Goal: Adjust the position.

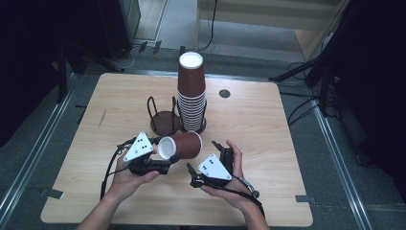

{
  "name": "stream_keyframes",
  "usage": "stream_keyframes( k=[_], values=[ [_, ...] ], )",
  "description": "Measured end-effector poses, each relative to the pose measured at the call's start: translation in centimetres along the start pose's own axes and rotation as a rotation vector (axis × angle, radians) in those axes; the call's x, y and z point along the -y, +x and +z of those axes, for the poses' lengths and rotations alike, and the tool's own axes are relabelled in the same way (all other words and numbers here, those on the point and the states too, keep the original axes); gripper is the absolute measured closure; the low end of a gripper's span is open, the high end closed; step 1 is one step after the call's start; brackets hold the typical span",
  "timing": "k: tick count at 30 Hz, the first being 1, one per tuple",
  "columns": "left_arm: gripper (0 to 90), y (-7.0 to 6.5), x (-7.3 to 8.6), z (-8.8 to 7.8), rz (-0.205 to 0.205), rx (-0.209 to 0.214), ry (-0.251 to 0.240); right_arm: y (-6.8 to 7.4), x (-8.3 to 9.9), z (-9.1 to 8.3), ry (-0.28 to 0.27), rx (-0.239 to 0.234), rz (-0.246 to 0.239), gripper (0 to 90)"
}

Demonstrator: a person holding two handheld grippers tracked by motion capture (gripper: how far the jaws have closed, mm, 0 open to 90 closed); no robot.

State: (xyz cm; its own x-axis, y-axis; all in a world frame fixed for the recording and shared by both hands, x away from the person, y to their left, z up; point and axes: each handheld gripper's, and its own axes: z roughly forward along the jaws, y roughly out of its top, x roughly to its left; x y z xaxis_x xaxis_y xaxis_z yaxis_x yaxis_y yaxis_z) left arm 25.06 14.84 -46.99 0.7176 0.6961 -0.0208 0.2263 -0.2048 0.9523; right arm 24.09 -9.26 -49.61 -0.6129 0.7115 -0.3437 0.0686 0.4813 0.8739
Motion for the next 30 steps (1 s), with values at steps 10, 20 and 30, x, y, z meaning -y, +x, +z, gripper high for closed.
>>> stream_keyframes(
  k=[10, 20, 30],
  values=[
    [25.3, 0.3, -0.1, 0.0, -0.030, -0.073, 0.003, -1.6, -0.4, -0.5, -0.028, 0.076, 0.162, 0.1],
    [25.3, 0.3, -0.3, -0.3, -0.041, -0.093, -0.049, -2.4, -0.2, -0.1, 0.025, 0.109, 0.348, 3.2],
    [25.1, -0.1, 0.0, 0.1, -0.066, -0.078, -0.128, -2.5, -0.5, -0.3, 0.039, 0.159, 0.524, 1.3]
  ],
)
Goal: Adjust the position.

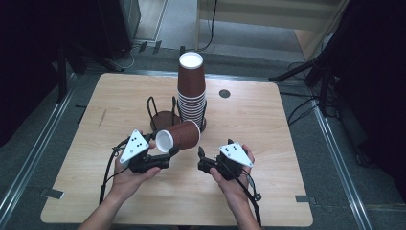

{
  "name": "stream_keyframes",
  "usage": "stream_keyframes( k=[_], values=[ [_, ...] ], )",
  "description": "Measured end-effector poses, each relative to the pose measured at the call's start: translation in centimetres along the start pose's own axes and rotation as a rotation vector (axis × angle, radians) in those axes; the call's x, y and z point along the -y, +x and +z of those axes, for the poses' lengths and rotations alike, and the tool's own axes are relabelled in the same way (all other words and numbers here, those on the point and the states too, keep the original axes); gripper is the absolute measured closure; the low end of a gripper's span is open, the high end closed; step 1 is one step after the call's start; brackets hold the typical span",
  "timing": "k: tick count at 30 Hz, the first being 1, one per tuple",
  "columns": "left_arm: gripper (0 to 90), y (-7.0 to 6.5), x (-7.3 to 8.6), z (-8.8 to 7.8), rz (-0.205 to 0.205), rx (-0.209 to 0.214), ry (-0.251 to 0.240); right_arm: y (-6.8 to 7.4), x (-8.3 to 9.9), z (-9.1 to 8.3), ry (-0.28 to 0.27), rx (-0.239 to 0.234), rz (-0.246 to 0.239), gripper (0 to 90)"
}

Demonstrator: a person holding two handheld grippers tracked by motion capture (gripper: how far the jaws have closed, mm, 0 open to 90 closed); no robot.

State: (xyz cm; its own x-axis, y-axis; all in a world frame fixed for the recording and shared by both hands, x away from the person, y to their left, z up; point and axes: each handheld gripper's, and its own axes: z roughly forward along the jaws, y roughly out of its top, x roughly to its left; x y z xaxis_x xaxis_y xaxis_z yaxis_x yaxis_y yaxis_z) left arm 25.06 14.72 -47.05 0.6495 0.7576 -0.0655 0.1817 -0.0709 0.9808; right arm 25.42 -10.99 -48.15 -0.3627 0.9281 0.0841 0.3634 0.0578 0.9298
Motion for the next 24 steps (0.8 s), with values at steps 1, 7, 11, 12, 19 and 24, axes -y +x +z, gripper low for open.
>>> stream_keyframes(
  k=[1, 7, 11, 12, 19, 24],
  values=[
    [25.1, 0.0, 0.1, 0.0, -0.002, 0.007, -0.004, -0.1, 0.0, 0.0, 0.004, 0.013, 0.063, 0.5],
    [25.2, 0.1, 0.4, 0.1, -0.021, 0.001, -0.033, -0.4, -0.4, -0.2, 0.009, 0.012, 0.259, 0.0],
    [25.1, 0.0, 0.5, 0.3, -0.027, -0.009, -0.063, -0.8, -1.0, -1.1, 0.002, -0.009, 0.402, 0.0],
    [25.1, 0.1, 0.5, 0.4, -0.031, -0.007, -0.067, -1.0, -1.2, -1.3, -0.003, -0.018, 0.452, 0.0],
    [25.1, 0.3, 0.6, 0.6, -0.041, -0.020, -0.100, -1.3, -2.0, -2.4, -0.010, -0.041, 0.633, 0.0],
    [25.1, 0.1, 0.7, 0.7, -0.041, -0.018, -0.137, -1.7, -2.2, -2.5, 0.000, -0.052, 0.724, 0.0]
  ],
)
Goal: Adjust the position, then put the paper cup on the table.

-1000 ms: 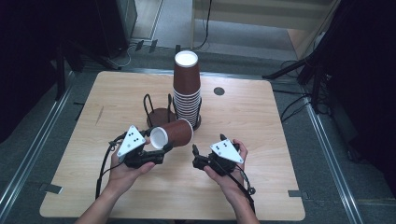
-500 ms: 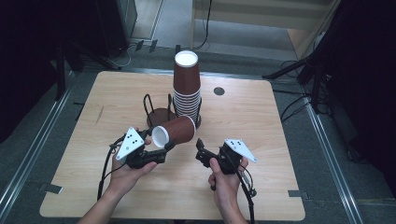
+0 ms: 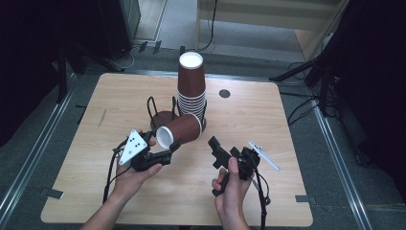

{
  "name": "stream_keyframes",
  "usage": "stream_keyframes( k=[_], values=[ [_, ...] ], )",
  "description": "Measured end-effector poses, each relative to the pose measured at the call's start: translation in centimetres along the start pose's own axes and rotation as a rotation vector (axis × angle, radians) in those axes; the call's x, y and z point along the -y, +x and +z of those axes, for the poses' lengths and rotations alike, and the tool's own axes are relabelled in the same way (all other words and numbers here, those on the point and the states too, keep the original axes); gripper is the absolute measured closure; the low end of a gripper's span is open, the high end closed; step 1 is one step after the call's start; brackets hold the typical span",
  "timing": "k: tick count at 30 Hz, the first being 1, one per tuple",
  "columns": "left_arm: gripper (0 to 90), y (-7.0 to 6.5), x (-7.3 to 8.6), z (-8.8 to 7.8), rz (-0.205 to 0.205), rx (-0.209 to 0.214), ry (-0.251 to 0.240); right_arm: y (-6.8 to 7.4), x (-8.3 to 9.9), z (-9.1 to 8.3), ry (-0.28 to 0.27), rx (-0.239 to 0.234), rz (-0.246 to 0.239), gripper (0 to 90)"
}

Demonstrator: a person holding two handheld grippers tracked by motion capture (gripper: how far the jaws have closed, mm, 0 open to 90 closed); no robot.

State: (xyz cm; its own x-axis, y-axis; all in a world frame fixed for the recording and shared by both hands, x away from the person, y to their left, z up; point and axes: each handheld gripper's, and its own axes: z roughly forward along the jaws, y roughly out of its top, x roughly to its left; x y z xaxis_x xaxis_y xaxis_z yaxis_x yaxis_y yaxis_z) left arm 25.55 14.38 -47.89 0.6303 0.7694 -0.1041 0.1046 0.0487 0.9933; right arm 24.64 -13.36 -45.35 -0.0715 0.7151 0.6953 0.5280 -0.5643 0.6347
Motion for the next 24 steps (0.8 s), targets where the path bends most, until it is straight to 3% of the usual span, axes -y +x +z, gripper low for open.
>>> stream_keyframes(
  k=[3, 4, 6, 8, 9, 10, 13, 19, 20, 24],
  values=[
    [25.0, -0.1, 0.1, 0.0, -0.007, 0.004, 0.004, -0.3, -0.2, 0.1, 0.018, -0.008, 0.094, 0.0],
    [25.0, 0.0, 0.2, 0.1, -0.009, 0.005, 0.003, -0.4, -0.2, 0.2, 0.034, -0.017, 0.162, 0.0],
    [25.0, 0.0, 0.2, 0.2, -0.006, 0.003, 0.004, -0.4, -0.2, 0.2, 0.037, -0.022, 0.185, 0.0],
    [25.0, 0.0, 0.2, 0.2, -0.011, 0.004, 0.001, -0.5, 0.2, 0.3, 0.034, -0.051, 0.281, 0.0],
    [25.0, 0.0, 0.3, 0.2, -0.010, 0.003, -0.001, -0.5, 0.2, 0.3, 0.034, -0.051, 0.281, 0.0],
    [25.0, 0.0, 0.3, 0.2, -0.007, 0.004, -0.002, -0.5, 0.5, 0.4, 0.038, -0.067, 0.343, 0.0],
    [25.0, -0.1, 0.4, 0.2, -0.006, 0.006, -0.012, -0.3, 1.0, 0.7, 0.046, -0.079, 0.406, 0.0],
    [25.0, -0.3, 0.4, 0.3, -0.008, 0.018, -0.018, 0.1, 1.8, 1.3, 0.076, -0.106, 0.479, 0.0],
    [25.0, -0.4, 0.4, 0.4, -0.007, 0.018, -0.015, 0.2, 1.9, 1.5, 0.085, -0.117, 0.517, 0.0],
    [24.9, -0.5, 0.5, 0.6, -0.007, 0.027, -0.018, 0.4, 2.1, 1.7, 0.097, -0.132, 0.552, 0.0]
  ],
)
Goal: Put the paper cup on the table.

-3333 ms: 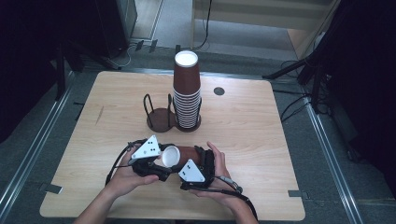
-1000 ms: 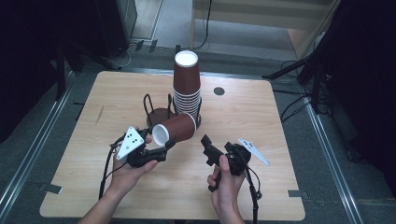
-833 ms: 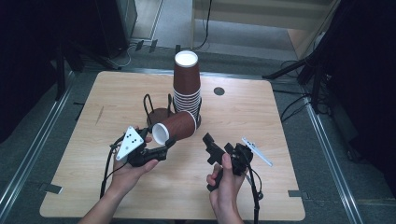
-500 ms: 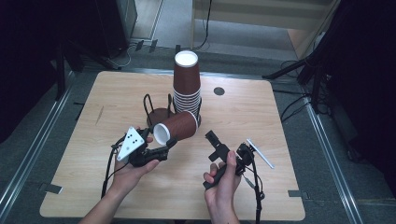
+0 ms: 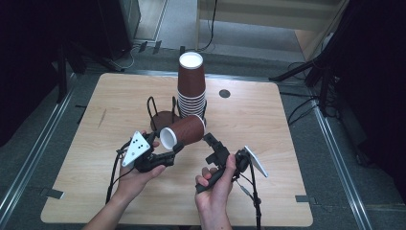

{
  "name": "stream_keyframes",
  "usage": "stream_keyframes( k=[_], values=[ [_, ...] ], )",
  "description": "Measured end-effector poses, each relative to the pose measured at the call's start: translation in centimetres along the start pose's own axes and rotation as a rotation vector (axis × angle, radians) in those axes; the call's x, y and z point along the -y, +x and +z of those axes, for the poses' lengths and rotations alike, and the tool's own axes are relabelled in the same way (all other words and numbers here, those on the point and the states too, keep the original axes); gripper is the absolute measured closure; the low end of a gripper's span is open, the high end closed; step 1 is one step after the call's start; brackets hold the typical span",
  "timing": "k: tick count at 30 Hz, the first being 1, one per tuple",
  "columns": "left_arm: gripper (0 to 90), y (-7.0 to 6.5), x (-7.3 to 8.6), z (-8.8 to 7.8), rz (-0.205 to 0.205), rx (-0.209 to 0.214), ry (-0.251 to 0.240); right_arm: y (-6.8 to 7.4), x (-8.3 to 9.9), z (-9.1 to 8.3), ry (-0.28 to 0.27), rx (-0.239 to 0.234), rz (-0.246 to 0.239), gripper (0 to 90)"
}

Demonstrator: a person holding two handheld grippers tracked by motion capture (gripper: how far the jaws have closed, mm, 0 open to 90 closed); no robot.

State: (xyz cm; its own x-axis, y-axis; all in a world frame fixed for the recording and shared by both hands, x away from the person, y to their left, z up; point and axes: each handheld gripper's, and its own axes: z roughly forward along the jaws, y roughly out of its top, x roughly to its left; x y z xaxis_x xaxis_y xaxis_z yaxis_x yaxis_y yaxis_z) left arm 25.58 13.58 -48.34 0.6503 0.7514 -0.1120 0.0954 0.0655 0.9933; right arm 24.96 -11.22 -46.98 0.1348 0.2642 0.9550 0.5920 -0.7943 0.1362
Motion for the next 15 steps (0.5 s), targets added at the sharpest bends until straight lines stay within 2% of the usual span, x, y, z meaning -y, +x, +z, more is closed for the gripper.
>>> stream_keyframes(
  k=[2, 4, 7, 9, 10, 15],
  values=[
    [25.0, -0.1, 0.1, 0.0, -0.003, 0.005, -0.002, -0.2, 0.1, 0.3, 0.015, -0.008, 0.041, 0.0],
    [25.0, -0.1, 0.1, 0.1, 0.000, 0.008, -0.003, -0.2, 0.1, 0.4, 0.018, -0.009, 0.051, 0.0],
    [25.0, -0.3, 0.1, 0.2, 0.006, 0.014, -0.006, -0.6, 0.0, 0.8, 0.043, -0.014, 0.107, 0.0],
    [25.0, -0.5, 0.1, 0.2, 0.009, 0.016, -0.008, -0.7, 0.0, 0.9, 0.046, -0.020, 0.119, 0.0],
    [25.0, -0.6, 0.2, 0.3, 0.013, 0.018, -0.008, -0.8, 0.0, 1.1, 0.059, -0.029, 0.153, 0.0],
    [25.0, -1.0, 0.6, 0.4, 0.032, 0.027, -0.003, -0.9, 0.1, 1.2, 0.065, -0.064, 0.197, 0.0]
  ],
)
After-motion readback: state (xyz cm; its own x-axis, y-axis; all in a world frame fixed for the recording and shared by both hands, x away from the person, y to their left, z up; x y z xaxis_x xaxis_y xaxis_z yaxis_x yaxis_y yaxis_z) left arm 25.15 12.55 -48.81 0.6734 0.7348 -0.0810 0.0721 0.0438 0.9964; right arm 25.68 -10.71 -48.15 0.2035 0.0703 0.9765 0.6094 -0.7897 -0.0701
